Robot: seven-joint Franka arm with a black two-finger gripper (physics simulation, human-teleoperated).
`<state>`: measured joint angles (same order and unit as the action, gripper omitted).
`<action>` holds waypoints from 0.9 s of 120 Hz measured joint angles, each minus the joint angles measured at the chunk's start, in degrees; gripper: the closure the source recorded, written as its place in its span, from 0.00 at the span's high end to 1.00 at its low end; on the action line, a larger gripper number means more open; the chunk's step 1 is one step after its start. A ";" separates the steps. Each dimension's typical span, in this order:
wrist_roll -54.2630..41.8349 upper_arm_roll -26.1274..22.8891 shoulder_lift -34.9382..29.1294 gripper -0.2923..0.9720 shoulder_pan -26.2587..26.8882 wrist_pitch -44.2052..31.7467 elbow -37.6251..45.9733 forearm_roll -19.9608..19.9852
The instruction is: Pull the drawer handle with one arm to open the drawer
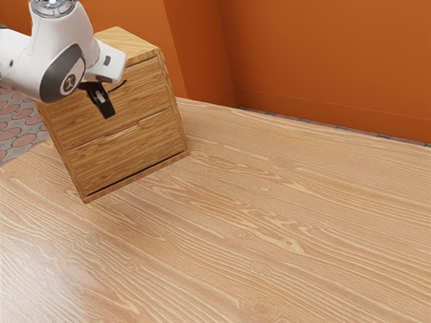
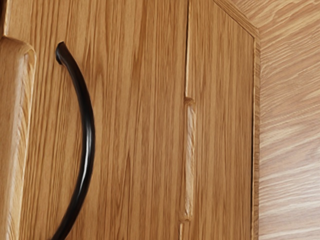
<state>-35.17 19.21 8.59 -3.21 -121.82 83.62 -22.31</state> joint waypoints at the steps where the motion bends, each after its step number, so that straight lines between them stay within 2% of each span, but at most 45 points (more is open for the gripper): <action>1: 0.00 0.01 0.12 0.77 -0.02 -0.02 -0.05 0.04; 68: -0.08 0.12 5.29 0.77 -0.22 -2.19 -3.52 2.35; 108: -0.11 -0.30 7.74 0.77 -2.21 -2.86 -5.15 3.23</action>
<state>-35.28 18.91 16.33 -5.42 -124.69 78.47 -19.08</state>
